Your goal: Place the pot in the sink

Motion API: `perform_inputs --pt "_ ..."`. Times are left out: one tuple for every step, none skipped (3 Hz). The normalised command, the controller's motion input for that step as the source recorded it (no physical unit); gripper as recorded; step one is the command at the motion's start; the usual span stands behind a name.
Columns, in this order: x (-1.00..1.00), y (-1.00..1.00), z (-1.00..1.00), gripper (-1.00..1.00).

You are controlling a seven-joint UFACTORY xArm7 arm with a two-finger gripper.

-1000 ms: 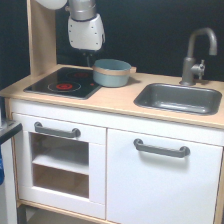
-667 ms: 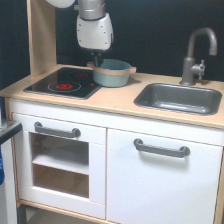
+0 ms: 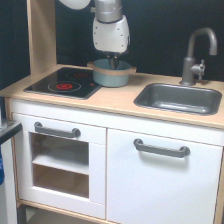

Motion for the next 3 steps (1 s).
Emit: perform_inputs --pt "1.0 -0.19 -0.05 -1.0" --pt "1.0 -0.22 -0.32 -1.0" --pt "1.0 0.09 -0.49 -1.0"
